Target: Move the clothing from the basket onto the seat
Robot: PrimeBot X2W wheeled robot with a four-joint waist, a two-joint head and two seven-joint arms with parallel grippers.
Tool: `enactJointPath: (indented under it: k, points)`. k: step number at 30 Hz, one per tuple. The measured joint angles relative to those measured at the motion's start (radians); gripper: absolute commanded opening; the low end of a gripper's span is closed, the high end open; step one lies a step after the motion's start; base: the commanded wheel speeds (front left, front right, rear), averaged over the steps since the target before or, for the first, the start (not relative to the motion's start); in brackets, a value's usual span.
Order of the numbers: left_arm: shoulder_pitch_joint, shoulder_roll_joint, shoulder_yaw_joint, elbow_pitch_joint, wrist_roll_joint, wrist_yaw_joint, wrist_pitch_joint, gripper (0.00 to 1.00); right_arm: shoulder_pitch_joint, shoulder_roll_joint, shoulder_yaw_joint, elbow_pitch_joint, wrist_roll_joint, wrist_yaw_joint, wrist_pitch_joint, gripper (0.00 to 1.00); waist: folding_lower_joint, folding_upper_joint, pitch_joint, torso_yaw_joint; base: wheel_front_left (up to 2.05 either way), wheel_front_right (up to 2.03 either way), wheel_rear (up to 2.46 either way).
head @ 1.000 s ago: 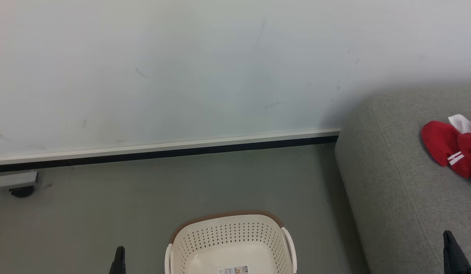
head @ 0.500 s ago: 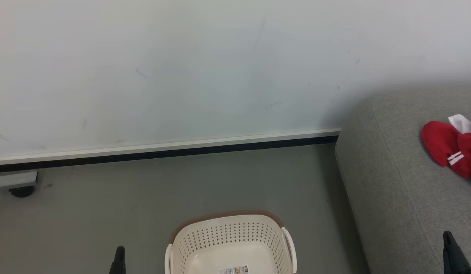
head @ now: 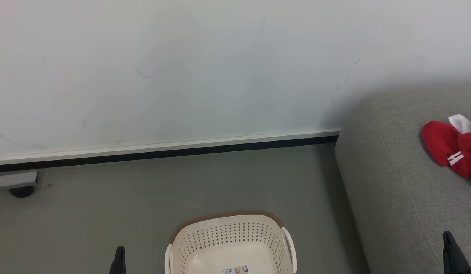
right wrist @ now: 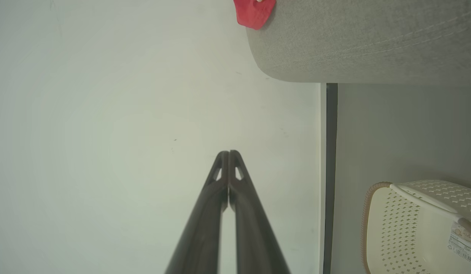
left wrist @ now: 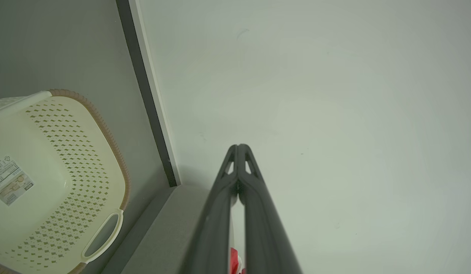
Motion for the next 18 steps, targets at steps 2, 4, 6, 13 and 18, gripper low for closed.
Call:
enactJointPath:
  k: [2, 4, 6, 13, 18]
  points:
    - [0.0, 0.0, 0.0, 0.0, 0.0, 0.0, 0.0, 0.0, 0.0, 0.001, -0.001, 0.0, 0.0, 0.0, 0.0, 0.0, 0.0, -0.0001, 0.0, 0.0, 0.0, 0.0, 0.0]
    - [0.0, 0.0, 0.0, 0.0, 0.0, 0.0, 0.001, 0.0, 0.0, 0.001, -0.002, 0.0, -0.002, 0.0, 0.001, 0.0, 0.0, -0.0001, 0.0, 0.0, 0.0, 0.0, 0.0]
    - [0.0, 0.0, 0.0, 0.0, 0.0, 0.0, 0.001, 0.0, 0.0, 0.001, -0.002, 0.0, -0.003, 0.0, 0.001, 0.0, 0.0, 0.0, 0.0, 0.0, 0.0, 0.0, 0.0]
    - [0.0, 0.0, 0.001, 0.0, 0.0, 0.0, 0.001, 0.0, -0.001, 0.003, -0.005, 0.001, -0.004, 0.0, 0.004, 0.0, 0.0, 0.0, 0.0, 0.0, 0.0, 0.0, 0.0]
    - [0.0, -0.001, 0.001, 0.0, 0.0, 0.0, 0.001, 0.0, -0.001, 0.004, -0.006, 0.001, -0.007, 0.0, 0.005, 0.0, 0.0, -0.0001, 0.0, 0.0, 0.0, 0.0, 0.0]
